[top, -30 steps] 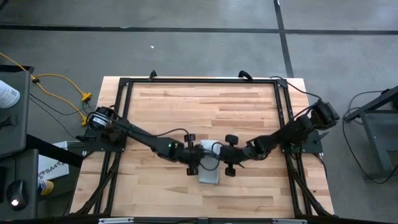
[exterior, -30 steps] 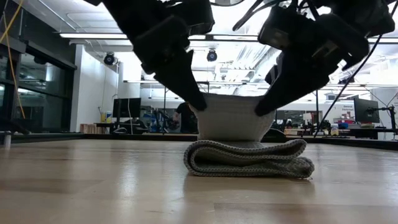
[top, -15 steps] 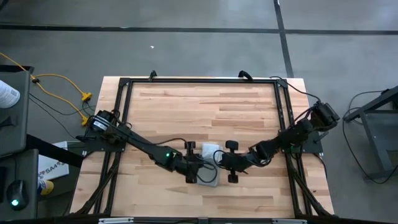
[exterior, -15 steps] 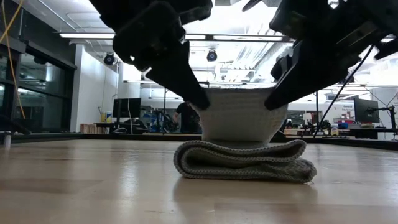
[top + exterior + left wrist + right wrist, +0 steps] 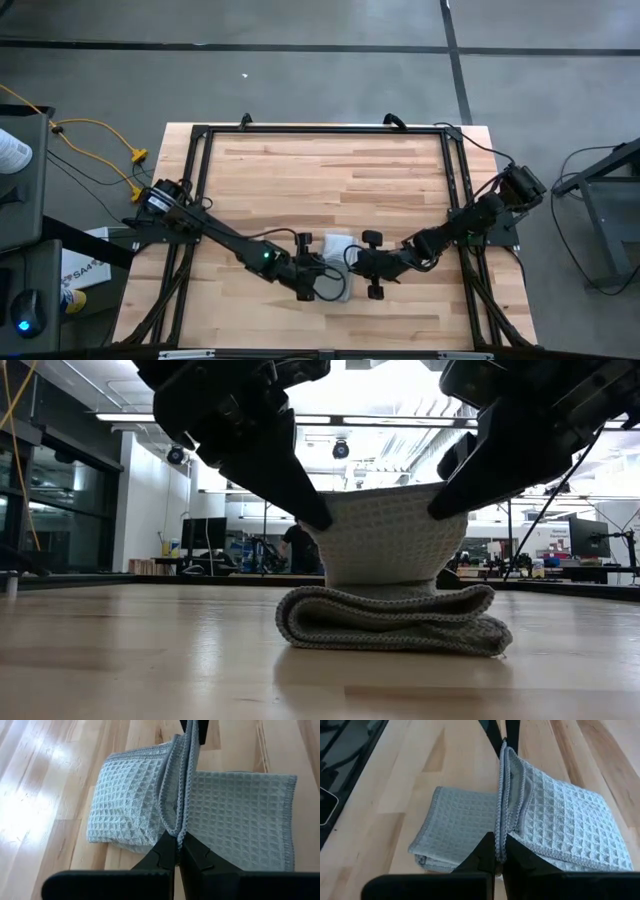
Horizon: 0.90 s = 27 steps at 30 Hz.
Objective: Fold microfiber towels
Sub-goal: Fold the gray towel on the table
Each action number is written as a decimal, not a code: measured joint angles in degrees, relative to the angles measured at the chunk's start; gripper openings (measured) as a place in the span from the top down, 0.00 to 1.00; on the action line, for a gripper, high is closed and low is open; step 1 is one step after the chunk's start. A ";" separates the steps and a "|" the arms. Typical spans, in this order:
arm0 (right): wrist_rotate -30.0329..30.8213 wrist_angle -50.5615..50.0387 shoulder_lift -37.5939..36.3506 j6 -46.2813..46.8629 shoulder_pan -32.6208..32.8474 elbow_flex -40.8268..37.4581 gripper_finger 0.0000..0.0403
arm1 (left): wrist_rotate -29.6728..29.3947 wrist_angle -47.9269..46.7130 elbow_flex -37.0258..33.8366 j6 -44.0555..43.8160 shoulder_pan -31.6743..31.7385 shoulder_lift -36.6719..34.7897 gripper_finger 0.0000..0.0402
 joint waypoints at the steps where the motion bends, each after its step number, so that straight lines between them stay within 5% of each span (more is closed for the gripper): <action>1: -0.14 0.04 0.00 0.28 0.08 0.00 0.99 | -0.01 -0.02 -0.02 -0.04 -0.27 0.00 1.00; 27: -1.29 10.66 5.51 2.93 3.84 0.02 0.99 | 0.79 1.97 -0.09 -5.35 -4.80 0.04 1.00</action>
